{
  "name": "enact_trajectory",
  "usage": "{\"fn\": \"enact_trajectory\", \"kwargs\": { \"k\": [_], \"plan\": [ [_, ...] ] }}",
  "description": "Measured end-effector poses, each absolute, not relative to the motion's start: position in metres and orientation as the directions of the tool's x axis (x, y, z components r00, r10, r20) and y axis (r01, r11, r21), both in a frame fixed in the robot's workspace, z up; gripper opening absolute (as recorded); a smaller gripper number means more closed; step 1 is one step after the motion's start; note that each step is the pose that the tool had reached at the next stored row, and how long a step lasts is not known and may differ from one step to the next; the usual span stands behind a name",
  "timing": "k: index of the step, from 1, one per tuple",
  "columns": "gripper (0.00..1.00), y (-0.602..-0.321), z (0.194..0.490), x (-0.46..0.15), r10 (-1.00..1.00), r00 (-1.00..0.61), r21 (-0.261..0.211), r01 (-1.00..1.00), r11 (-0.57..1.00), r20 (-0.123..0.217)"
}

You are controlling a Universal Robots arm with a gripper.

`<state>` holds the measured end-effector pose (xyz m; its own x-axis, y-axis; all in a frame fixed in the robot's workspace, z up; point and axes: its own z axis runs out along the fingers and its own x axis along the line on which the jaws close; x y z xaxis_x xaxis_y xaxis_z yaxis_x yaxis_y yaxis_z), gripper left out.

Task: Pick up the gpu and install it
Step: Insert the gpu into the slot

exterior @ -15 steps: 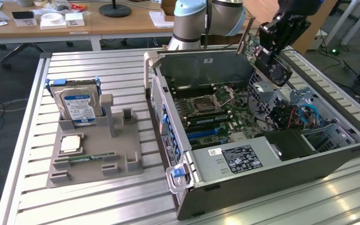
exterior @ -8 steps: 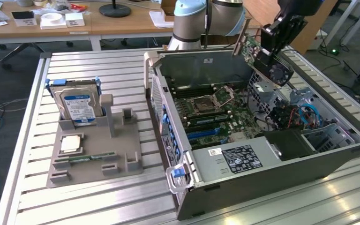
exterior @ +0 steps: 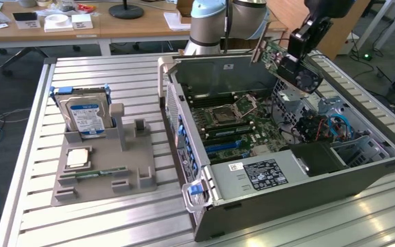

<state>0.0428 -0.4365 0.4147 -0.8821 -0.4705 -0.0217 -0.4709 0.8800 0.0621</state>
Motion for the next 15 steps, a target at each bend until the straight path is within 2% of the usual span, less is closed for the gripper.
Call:
{"fn": "enact_trajectory", "kwargs": {
  "k": [15],
  "plan": [
    [0.26, -0.4365, 0.4124, 0.0428, -0.692, -0.722, 0.062, -0.691, 0.72, -0.022]
  ]
}}
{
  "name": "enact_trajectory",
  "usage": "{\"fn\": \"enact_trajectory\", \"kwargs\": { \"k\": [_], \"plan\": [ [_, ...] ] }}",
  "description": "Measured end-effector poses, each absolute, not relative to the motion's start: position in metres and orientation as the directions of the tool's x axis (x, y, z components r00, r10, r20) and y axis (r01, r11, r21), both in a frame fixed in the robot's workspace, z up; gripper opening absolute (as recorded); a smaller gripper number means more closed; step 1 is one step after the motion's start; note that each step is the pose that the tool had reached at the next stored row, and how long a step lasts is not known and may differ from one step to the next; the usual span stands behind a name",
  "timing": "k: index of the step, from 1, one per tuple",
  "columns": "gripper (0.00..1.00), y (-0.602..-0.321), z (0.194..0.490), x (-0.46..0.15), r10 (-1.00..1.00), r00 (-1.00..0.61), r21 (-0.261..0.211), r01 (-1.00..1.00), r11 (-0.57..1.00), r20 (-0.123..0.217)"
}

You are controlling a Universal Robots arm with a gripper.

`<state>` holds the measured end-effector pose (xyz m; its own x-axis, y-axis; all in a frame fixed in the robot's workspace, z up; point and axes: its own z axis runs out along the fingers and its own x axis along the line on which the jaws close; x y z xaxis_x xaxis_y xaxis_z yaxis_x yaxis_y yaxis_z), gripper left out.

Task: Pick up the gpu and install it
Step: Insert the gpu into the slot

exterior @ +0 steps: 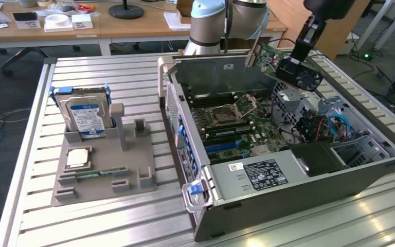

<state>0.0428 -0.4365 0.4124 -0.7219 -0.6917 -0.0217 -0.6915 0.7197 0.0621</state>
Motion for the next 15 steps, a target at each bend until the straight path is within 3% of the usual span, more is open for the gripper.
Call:
{"fn": "enact_trajectory", "kwargs": {
  "k": [15],
  "plan": [
    [0.26, -0.4365, 0.4101, 0.0428, -0.86, -0.509, 0.062, -0.86, 0.507, -0.022]
  ]
}}
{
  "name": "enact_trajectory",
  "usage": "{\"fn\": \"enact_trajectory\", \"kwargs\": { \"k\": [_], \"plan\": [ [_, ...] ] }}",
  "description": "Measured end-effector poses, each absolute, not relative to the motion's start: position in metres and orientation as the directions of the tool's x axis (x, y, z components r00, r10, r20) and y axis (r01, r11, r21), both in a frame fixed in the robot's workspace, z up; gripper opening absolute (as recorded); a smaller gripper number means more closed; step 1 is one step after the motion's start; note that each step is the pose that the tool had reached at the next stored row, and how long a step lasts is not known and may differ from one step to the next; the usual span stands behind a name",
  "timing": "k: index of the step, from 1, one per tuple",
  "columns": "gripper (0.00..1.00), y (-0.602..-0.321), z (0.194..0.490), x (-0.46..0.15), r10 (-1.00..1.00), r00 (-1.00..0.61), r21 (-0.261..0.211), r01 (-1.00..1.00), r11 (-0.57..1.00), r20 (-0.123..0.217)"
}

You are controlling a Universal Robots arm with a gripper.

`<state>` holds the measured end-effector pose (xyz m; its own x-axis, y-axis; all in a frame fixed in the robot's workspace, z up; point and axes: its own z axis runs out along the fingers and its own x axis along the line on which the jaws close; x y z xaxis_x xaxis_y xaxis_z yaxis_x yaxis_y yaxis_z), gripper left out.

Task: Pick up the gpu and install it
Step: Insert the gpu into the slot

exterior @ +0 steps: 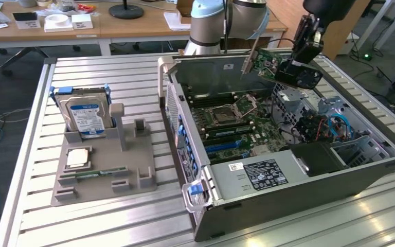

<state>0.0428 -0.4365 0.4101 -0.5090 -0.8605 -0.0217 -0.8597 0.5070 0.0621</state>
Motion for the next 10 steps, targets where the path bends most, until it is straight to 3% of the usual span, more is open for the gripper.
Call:
{"fn": "enact_trajectory", "kwargs": {
  "k": [10],
  "plan": [
    [0.26, -0.4365, 0.4085, 0.0428, -0.938, -0.345, 0.062, -0.937, 0.343, -0.022]
  ]
}}
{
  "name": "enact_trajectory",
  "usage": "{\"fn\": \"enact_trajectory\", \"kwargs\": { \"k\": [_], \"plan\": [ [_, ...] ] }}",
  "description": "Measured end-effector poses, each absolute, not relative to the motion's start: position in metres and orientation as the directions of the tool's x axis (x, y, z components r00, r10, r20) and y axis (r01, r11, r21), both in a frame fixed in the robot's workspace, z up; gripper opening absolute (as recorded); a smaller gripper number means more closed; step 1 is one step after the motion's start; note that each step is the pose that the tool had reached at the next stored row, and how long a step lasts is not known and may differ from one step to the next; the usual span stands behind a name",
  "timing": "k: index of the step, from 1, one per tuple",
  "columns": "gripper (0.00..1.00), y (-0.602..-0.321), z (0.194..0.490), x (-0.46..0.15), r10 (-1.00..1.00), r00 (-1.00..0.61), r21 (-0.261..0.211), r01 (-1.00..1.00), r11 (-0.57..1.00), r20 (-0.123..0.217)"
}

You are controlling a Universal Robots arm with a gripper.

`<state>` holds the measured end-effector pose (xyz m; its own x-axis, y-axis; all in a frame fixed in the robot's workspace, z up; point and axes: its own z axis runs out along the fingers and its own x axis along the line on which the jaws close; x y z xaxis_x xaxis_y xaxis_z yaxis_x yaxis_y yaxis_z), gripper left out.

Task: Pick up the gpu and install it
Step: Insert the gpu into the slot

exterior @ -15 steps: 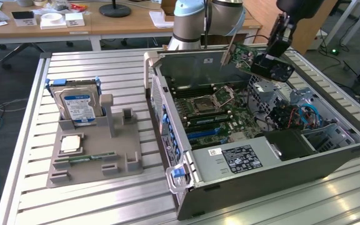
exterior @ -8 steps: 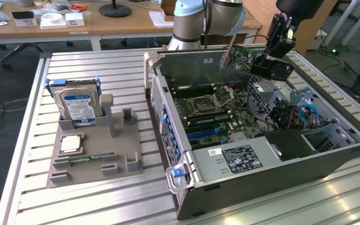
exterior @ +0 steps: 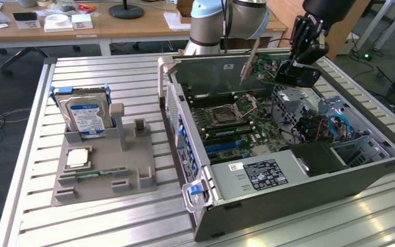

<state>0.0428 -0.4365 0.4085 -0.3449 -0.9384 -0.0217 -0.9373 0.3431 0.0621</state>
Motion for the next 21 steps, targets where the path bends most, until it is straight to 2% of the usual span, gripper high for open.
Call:
{"fn": "enact_trajectory", "kwargs": {
  "k": [21],
  "plan": [
    [0.26, -0.4365, 0.406, 0.0428, -1.0, 0.012, 0.062, -0.998, -0.013, -0.022]
  ]
}}
